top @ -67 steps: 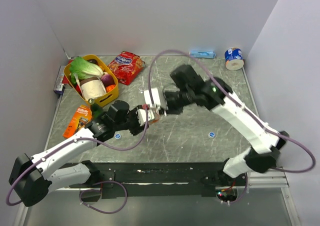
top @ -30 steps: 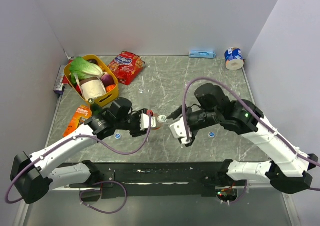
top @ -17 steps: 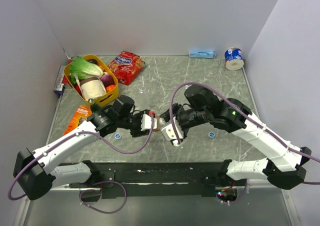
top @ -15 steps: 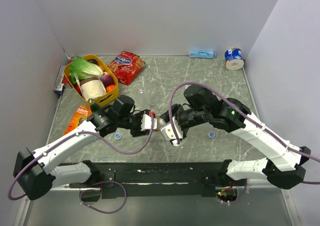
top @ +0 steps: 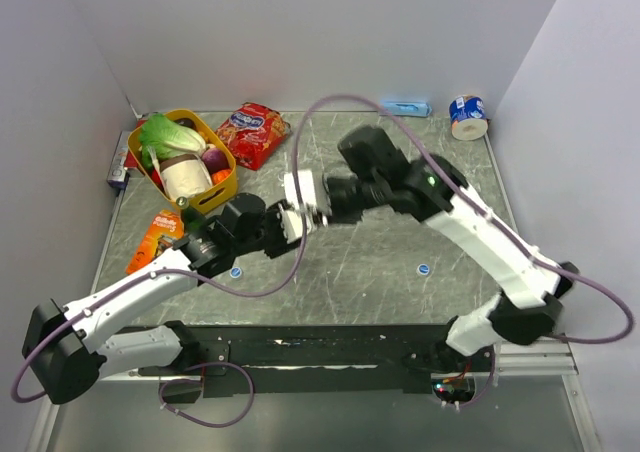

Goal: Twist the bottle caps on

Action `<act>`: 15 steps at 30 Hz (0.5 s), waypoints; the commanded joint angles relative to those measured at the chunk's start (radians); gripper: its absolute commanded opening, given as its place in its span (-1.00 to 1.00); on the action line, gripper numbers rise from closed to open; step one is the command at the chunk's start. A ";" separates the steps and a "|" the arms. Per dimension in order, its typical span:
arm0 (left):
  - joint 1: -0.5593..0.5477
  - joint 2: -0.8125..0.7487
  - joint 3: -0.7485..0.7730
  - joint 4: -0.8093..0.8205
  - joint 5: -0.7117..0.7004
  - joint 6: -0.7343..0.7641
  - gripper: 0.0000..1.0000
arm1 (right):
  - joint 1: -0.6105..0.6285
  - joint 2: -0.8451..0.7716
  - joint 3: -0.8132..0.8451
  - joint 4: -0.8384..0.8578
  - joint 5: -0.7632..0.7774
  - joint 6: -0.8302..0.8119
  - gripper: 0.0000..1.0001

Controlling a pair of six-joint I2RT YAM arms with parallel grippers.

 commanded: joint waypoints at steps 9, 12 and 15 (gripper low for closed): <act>-0.066 0.105 0.094 0.321 -0.545 -0.311 -0.98 | -0.249 0.330 0.274 -0.078 -0.450 0.871 -0.60; -0.063 0.073 0.015 0.307 -0.493 -0.270 -0.98 | -0.281 0.341 0.393 -0.120 -0.489 0.741 0.27; -0.036 0.042 -0.035 0.241 -0.372 -0.233 -0.98 | -0.309 0.347 0.545 -0.274 -0.499 0.507 0.50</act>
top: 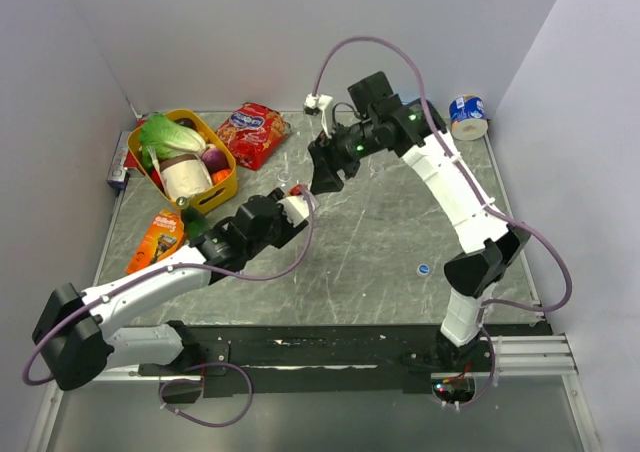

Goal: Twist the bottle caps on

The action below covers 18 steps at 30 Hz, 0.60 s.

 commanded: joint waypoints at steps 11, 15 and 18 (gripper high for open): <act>0.134 -0.069 -0.004 -0.207 0.642 0.315 -0.98 | 0.195 -0.585 -0.533 0.173 0.036 -0.929 0.50; 0.142 -0.022 0.063 -0.292 0.725 0.409 -0.98 | 0.259 -0.620 -0.610 0.279 0.078 -0.998 0.43; 0.142 -0.015 0.088 -0.309 0.774 0.432 -0.98 | 0.282 -0.590 -0.587 0.262 0.079 -1.027 0.38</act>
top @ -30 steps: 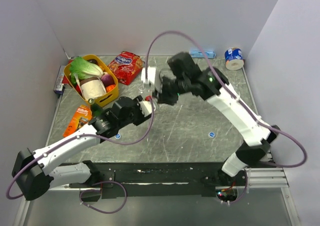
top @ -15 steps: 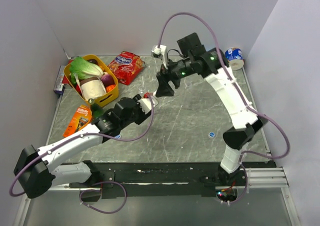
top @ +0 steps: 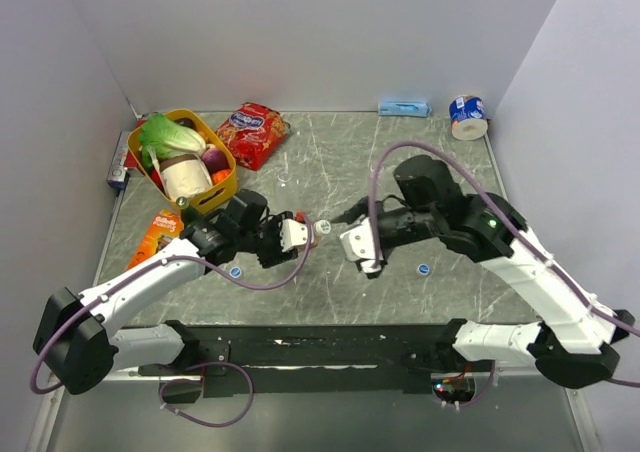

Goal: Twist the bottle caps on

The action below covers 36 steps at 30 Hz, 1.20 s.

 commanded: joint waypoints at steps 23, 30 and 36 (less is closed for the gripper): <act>0.006 -0.027 0.105 -0.031 0.195 0.130 -0.98 | 0.058 0.104 -0.018 0.075 0.094 -0.140 -0.06; 0.006 -0.046 0.087 0.021 0.189 0.099 -0.98 | 0.057 0.130 -0.016 0.069 0.104 -0.086 -0.27; -0.026 -0.049 0.053 0.325 -0.157 -0.227 -0.98 | 0.043 0.275 0.153 0.090 0.144 0.312 -1.00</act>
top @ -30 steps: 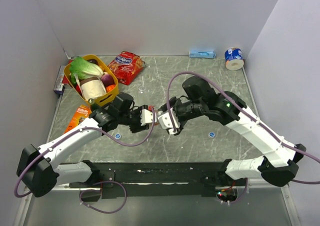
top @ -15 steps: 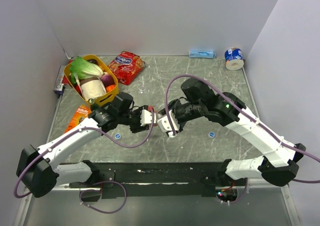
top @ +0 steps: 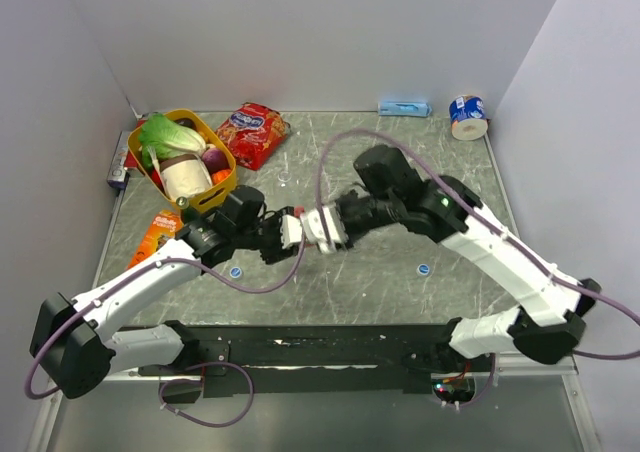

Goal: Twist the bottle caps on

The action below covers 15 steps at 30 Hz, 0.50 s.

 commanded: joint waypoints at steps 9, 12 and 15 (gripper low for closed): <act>-0.147 0.151 0.109 0.478 -0.953 -0.518 -0.98 | -0.167 0.491 0.505 -0.221 -0.147 1.277 -1.00; -0.127 0.164 0.074 0.476 -0.943 -0.512 -0.98 | -0.208 0.509 0.538 -0.204 -0.214 1.280 -1.00; -0.120 0.124 0.008 0.470 -0.865 -0.503 -0.98 | -0.268 0.494 0.638 -0.134 -0.265 1.271 -0.15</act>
